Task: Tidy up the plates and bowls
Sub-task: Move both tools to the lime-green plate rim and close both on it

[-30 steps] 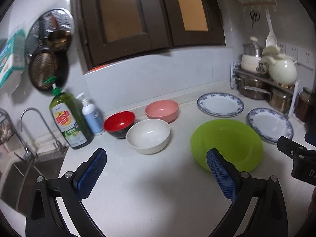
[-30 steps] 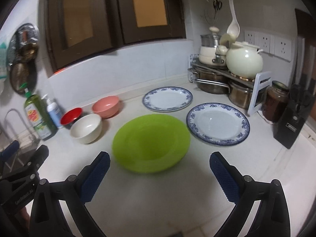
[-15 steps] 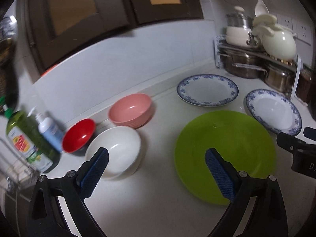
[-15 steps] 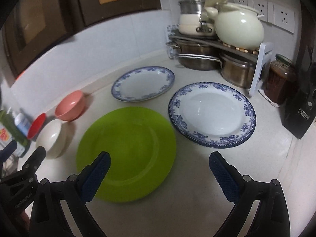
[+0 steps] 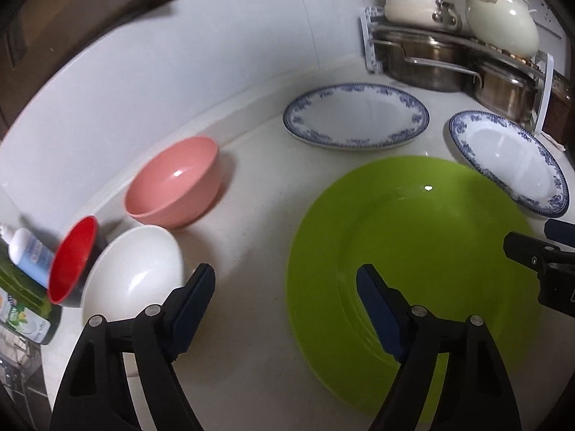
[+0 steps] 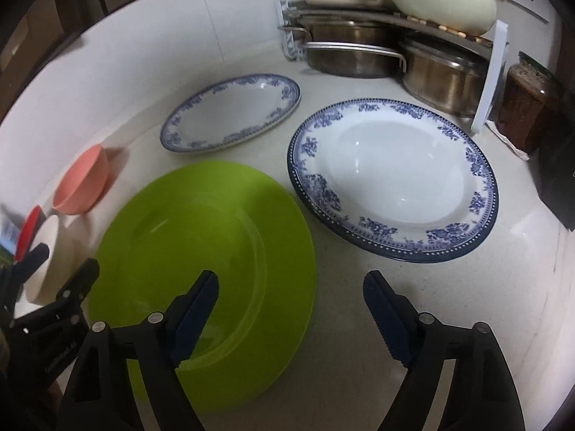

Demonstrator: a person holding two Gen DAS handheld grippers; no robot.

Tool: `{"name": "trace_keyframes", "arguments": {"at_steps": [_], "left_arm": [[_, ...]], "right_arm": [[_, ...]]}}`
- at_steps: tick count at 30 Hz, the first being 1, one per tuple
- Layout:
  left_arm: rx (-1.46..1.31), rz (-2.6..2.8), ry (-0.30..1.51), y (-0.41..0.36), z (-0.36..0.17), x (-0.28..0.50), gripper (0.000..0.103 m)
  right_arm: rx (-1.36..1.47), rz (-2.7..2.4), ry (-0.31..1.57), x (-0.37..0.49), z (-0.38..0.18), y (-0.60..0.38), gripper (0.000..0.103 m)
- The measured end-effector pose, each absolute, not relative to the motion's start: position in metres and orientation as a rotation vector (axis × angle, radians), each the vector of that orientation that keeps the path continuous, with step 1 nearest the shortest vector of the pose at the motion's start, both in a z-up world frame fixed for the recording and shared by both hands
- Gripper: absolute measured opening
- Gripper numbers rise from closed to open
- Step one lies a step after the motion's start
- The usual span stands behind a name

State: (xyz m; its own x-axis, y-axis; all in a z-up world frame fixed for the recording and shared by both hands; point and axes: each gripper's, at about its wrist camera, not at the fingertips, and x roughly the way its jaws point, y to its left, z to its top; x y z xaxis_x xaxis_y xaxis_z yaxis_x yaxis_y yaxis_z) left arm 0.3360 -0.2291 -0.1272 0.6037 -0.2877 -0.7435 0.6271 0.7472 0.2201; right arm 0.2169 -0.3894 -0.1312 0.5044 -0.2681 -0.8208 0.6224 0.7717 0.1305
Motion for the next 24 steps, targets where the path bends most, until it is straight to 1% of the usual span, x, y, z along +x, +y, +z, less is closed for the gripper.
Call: {"name": "trace_keyframes", "arguments": {"at_steps": [1, 4, 9, 10, 11, 18, 24], "left_arm": [[0.492, -0.56, 0.76, -0.229, -0.129, 0.337, 0.081], [0.476, -0.565, 0.805, -0.232, -0.139, 0.344, 0.075], [0.471, -0.561, 0.8, -0.233, -0.142, 0.348, 0.072], [0.471, -0.559, 0.799, -0.233, -0.141, 0.348, 0.071], [0.47, -0.559, 0.801, -0.233, -0.141, 0.349, 0.068], [0.465, -0.577, 0.826, -0.236, -0.144, 0.353, 0.062], [0.438, -0.6, 0.86, -0.237, -0.146, 0.355, 0.057]], "right_arm": [[0.441, -0.554, 0.898, 0.219, -0.133, -0.389, 0.079], [0.44, -0.549, 0.904, 0.222, -0.137, -0.391, 0.077], [0.405, -0.559, 0.907, 0.229, -0.139, -0.391, 0.07], [0.405, -0.553, 0.908, 0.23, -0.139, -0.391, 0.068], [0.406, -0.552, 0.91, 0.23, -0.139, -0.392, 0.068], [0.414, -0.538, 0.922, 0.233, -0.143, -0.393, 0.06], [0.399, -0.541, 0.934, 0.236, -0.144, -0.394, 0.05]]}}
